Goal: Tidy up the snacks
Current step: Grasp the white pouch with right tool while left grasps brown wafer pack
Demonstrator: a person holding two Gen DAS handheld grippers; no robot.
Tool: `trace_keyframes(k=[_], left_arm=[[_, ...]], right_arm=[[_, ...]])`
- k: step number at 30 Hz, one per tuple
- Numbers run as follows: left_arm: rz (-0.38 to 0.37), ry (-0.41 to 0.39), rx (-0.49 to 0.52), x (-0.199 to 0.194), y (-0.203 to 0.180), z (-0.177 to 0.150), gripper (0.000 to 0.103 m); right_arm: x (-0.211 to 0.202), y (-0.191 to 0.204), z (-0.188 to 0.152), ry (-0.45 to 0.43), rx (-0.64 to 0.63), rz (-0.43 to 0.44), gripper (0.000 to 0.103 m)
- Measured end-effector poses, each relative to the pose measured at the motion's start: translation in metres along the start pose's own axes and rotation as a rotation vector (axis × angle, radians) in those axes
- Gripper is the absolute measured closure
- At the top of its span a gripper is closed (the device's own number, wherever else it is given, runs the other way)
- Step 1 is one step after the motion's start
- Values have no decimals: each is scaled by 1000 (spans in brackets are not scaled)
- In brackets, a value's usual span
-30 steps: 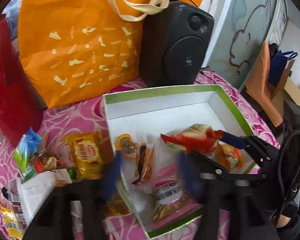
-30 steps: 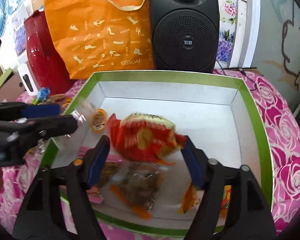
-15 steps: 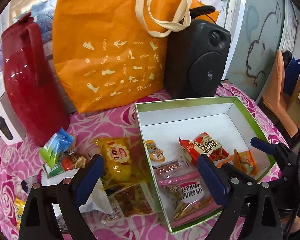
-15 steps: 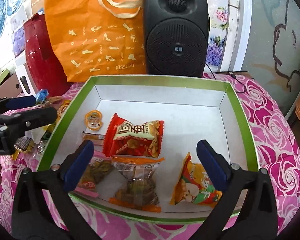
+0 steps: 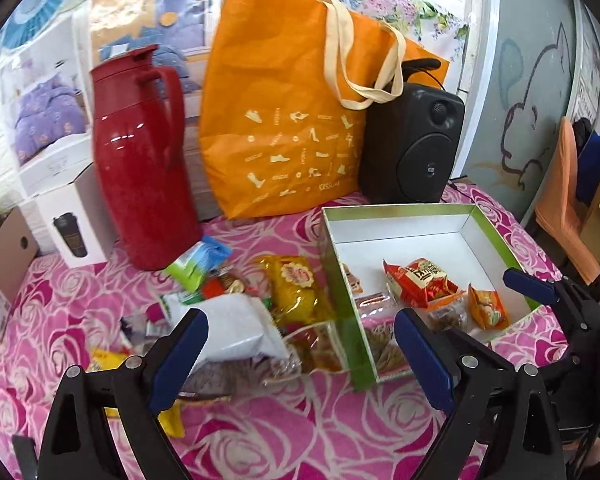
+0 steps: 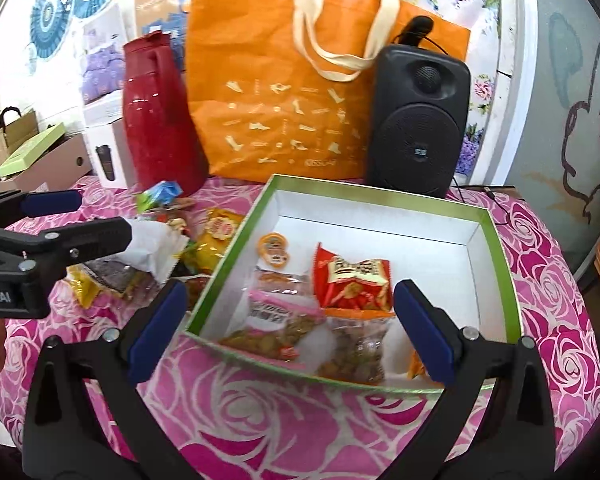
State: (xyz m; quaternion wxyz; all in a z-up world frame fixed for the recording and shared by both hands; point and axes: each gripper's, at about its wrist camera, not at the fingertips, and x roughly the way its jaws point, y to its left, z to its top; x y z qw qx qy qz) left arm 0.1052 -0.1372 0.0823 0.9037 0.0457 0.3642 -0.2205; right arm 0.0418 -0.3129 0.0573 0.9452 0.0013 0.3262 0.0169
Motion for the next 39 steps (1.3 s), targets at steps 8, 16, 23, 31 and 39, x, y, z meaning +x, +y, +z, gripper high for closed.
trace_keyframes(k=[8, 16, 23, 31, 39], left_arm=[[81, 9, -120, -31, 56, -48, 7], [155, 71, -265, -36, 121, -96, 7], [170, 44, -329, -49, 162, -112, 7], [154, 43, -355, -47, 177, -117, 7], [53, 29, -293, -33, 156, -99, 11]], right_arm=[[-5, 51, -11, 27, -80, 92, 1], [37, 115, -10, 130, -141, 249, 1], [94, 163, 4, 165, -348, 162, 7], [122, 165, 7, 168, -408, 119, 58], [63, 151, -24, 212, -325, 256, 65]])
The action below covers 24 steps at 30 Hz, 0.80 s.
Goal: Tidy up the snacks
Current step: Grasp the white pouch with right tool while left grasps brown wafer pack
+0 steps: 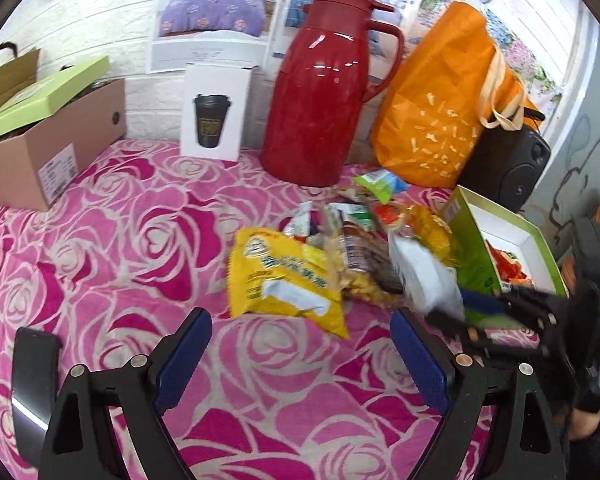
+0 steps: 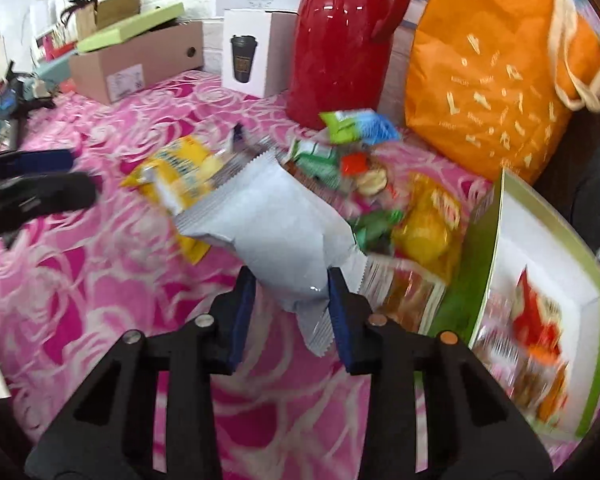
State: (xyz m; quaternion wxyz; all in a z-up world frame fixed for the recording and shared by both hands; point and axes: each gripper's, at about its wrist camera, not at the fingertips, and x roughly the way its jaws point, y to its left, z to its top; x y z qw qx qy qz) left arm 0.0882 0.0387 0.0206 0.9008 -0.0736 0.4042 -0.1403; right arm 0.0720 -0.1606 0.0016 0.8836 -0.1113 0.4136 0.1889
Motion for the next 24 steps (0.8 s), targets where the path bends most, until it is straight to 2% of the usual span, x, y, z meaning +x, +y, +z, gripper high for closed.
trace_keyframes(k=[3, 7, 10, 11, 12, 13, 14, 16, 18, 22, 24], left_arm=[[-24, 10, 42, 16, -15, 13, 14], [-37, 47, 83, 48, -34, 31, 14], [-32, 116, 102, 82, -46, 37, 15], [-29, 136, 103, 90, -47, 36, 20], [-32, 160, 104, 97, -49, 34, 40], [-33, 188, 111, 104, -50, 31, 55], [-41, 188, 117, 104, -52, 28, 56], [-47, 182, 145, 95, -55, 22, 63], [-61, 175, 152, 83, -55, 17, 69], [-110, 173, 153, 45, -46, -7, 71], [-98, 167, 161, 28, -42, -23, 71]], right_arm=[[-21, 3, -24, 11, 11, 40, 65], [-39, -4, -46, 16, 40, -4, 65], [-49, -18, -52, 7, 93, -25, 65], [-51, -22, -54, 3, 106, -30, 65], [-53, -25, -55, -2, 114, -29, 65], [-55, -26, -55, -7, 121, -22, 65], [-56, -27, -56, -10, 130, -7, 65], [-56, -28, -58, -12, 142, 12, 57], [-53, -27, -62, -6, 158, 36, 41], [-42, -21, -70, 34, 176, 93, 39], [-37, -16, -74, 51, 167, 120, 34]])
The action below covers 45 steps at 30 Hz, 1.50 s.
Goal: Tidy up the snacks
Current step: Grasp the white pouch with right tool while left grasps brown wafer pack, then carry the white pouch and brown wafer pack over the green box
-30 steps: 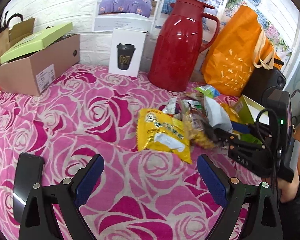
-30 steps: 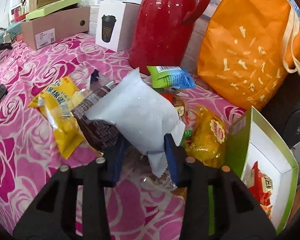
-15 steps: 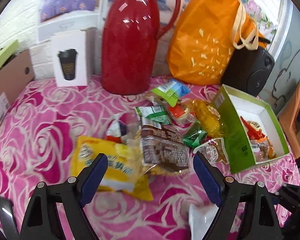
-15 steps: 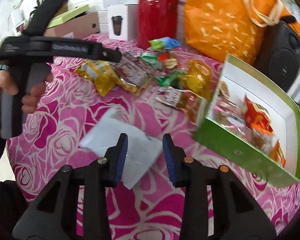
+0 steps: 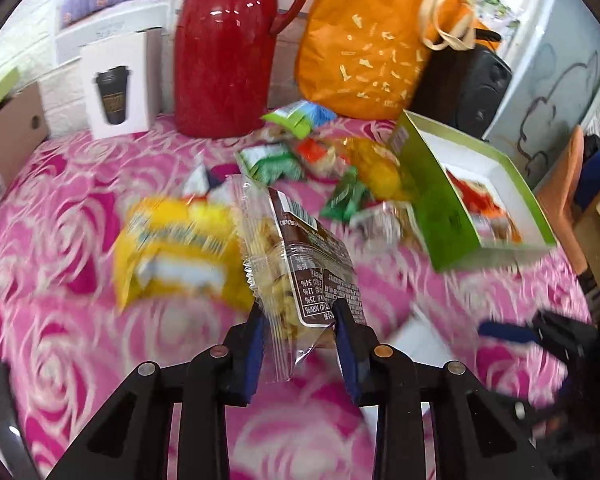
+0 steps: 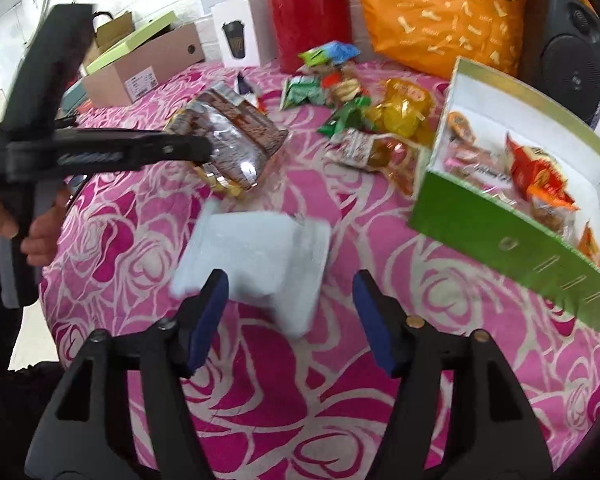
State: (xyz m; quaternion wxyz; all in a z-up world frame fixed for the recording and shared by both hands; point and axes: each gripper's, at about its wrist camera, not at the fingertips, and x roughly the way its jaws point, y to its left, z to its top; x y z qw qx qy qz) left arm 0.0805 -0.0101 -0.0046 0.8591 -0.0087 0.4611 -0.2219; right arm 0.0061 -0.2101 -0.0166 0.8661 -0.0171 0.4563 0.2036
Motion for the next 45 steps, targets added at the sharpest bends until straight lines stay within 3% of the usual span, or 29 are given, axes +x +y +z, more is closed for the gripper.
trace_keyframes(k=[3, 8, 11, 15, 20, 28, 29, 31, 36, 41, 42, 45], left_arm=[[-14, 2, -57, -18, 13, -28, 68], [27, -16, -174, -33, 36, -49, 42], [29, -13, -220, -34, 46, -50, 40], [22, 9, -237, -24, 49, -50, 33], [-10, 23, -221, -13, 38, -41, 21], [65, 38, -108, 7, 14, -27, 18], [70, 42, -105, 9, 14, -27, 18], [73, 48, -103, 12, 16, -27, 15], [95, 53, -92, 19, 11, -23, 9], [160, 45, -5, 30, -2, -23, 4], [174, 34, 12, 33, -2, -24, 4], [153, 28, 0, 30, -1, -26, 21]], right_arm=[[8, 6, 2, 9, -21, 8, 34], [18, 15, 28, -53, -70, 50, 22], [28, 18, 40, 4, -47, -8, 22], [26, 18, 28, 83, 43, -112, 22], [17, 18, 7, 122, 143, 15, 22], [45, 20, 16, 101, 240, 12, 23], [47, 22, 15, 100, 213, -13, 32], [47, 18, 10, 89, 198, -6, 40], [36, 0, 1, 85, 229, -24, 40], [34, -3, -3, 60, 238, -29, 40], [35, -2, -4, 54, 231, -33, 40], [33, 1, -5, 30, 203, -42, 43]])
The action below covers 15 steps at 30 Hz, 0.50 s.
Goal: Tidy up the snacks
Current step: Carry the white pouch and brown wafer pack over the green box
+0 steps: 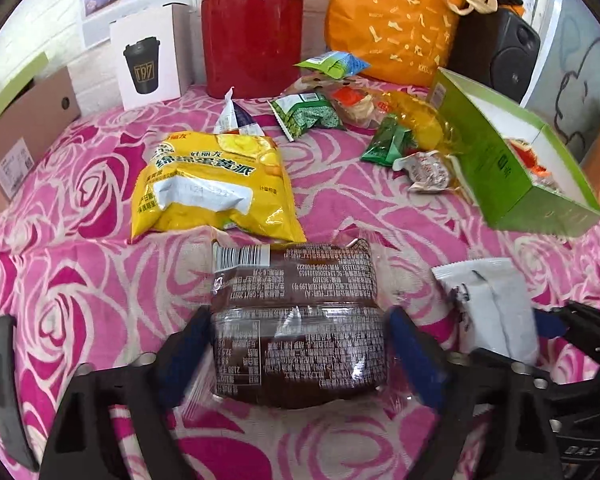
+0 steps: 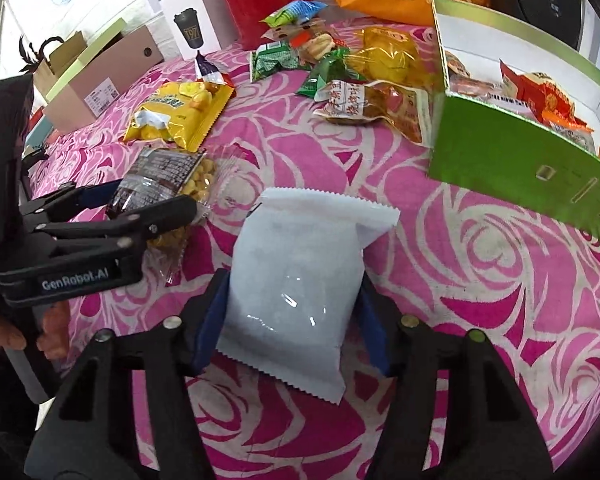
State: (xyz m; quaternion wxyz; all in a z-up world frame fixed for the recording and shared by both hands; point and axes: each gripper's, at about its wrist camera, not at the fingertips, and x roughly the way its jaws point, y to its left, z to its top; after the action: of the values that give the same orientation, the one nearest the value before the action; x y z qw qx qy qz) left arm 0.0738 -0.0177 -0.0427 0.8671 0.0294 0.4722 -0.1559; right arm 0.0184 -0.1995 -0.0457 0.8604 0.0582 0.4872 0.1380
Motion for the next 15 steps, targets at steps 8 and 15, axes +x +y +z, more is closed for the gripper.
trace_keyframes(k=[8, 15], left_arm=[[-130, -86, 42, -57, -21, 19, 25], [-226, -185, 116, -79, -71, 77, 24]], right_arm=[[-62, -20, 12, -160, -1, -21, 45], [-114, -77, 27, -305, 93, -170, 45]])
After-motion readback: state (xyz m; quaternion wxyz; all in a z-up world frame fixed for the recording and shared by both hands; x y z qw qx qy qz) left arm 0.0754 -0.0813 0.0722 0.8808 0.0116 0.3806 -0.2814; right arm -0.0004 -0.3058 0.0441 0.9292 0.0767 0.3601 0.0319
